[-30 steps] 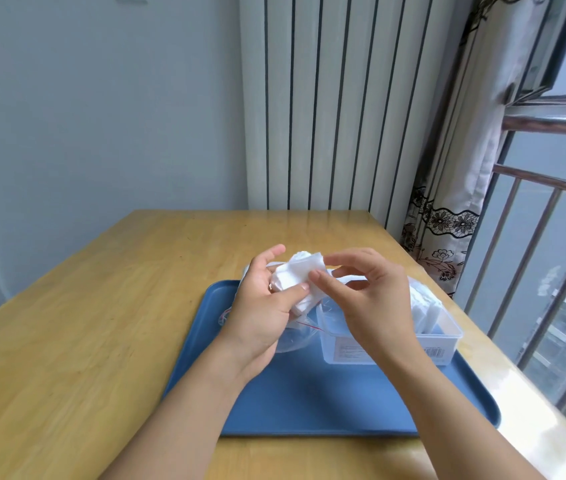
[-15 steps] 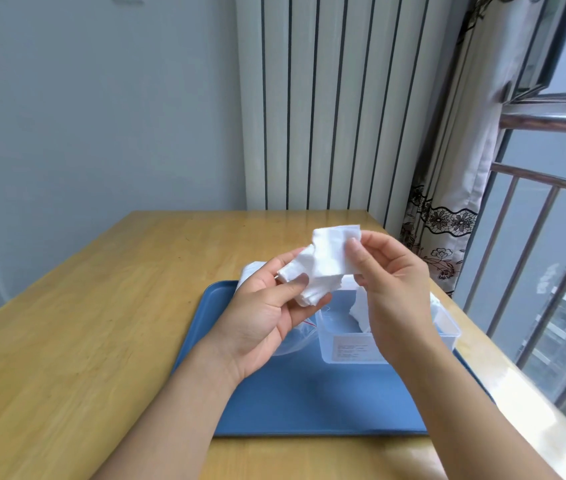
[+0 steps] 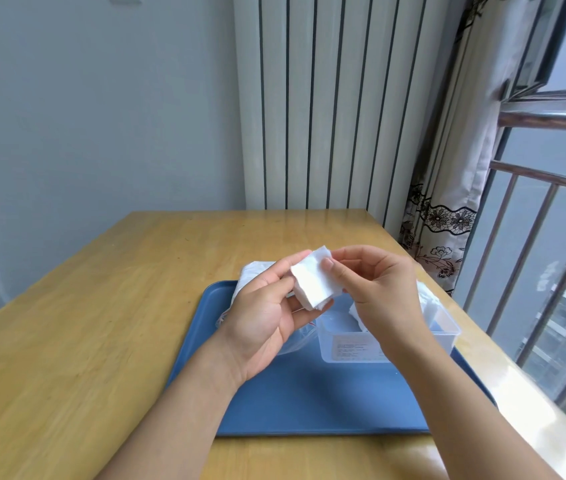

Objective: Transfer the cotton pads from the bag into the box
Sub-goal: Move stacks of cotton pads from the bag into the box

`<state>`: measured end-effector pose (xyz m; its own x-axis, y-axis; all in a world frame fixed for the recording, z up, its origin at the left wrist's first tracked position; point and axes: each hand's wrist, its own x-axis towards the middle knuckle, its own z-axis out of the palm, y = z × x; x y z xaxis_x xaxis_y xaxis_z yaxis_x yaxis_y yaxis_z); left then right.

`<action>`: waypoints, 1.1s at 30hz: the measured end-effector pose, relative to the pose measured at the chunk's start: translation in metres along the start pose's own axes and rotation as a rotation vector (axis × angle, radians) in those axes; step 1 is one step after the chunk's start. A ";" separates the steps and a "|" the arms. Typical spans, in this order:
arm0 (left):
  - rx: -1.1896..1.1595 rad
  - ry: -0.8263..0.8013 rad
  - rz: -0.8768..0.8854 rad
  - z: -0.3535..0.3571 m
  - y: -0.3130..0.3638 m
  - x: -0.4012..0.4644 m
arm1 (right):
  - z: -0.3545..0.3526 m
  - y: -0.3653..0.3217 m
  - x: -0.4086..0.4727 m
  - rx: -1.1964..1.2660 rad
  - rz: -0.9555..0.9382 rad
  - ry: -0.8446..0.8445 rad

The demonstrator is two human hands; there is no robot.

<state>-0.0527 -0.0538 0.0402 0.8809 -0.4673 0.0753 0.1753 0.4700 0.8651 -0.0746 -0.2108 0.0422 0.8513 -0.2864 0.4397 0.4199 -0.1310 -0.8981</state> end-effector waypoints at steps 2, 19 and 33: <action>0.020 0.003 0.025 0.001 0.000 0.000 | 0.001 0.001 0.000 -0.017 -0.020 -0.001; 0.240 0.008 0.153 0.001 -0.009 -0.001 | -0.003 -0.003 0.001 -0.187 0.132 -0.155; 1.183 0.036 0.678 -0.005 -0.028 0.002 | -0.046 0.003 0.026 -0.379 0.175 0.307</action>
<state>-0.0535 -0.0643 0.0142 0.6564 -0.3755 0.6543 -0.7544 -0.3280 0.5686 -0.0655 -0.2626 0.0509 0.7432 -0.5924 0.3110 0.0874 -0.3749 -0.9229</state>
